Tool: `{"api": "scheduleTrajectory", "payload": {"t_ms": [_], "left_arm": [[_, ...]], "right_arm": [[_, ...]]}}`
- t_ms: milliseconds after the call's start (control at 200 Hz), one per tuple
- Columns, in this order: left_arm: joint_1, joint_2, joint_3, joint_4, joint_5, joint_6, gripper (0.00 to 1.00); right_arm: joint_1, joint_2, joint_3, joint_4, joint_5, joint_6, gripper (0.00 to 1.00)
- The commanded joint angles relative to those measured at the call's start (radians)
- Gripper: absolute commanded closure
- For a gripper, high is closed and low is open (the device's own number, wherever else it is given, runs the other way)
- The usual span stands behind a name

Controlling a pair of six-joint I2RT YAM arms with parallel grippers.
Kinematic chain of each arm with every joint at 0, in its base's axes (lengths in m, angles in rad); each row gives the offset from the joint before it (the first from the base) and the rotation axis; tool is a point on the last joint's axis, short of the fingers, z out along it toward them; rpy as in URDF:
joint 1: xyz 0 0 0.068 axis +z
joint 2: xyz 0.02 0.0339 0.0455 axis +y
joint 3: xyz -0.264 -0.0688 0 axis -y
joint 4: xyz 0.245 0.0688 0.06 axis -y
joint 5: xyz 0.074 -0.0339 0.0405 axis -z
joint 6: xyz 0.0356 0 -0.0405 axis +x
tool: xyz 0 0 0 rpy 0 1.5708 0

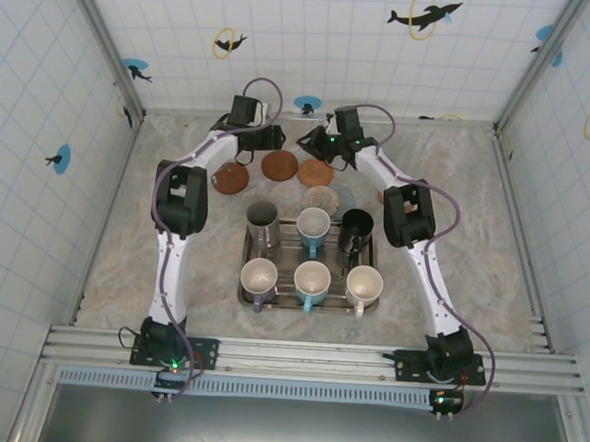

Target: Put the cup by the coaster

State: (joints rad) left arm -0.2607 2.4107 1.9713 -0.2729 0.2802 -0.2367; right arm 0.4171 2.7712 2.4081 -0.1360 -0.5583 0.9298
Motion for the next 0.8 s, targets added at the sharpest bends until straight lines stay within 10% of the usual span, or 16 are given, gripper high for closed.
{"api": "scheduleTrajectory", "payload": {"t_ms": [0,791], "left_arm": [[0.021,0.036,0.015,0.058,0.057,-0.032,0.25],[0.037,0.076,-0.024,0.096,0.163,-0.027,0.28]], "right_arm": [[0.017,0.051,0.09,0.147,-0.032,0.124,0.68],[0.034,0.14,0.129,0.159,0.046,0.188,0.72]]}}
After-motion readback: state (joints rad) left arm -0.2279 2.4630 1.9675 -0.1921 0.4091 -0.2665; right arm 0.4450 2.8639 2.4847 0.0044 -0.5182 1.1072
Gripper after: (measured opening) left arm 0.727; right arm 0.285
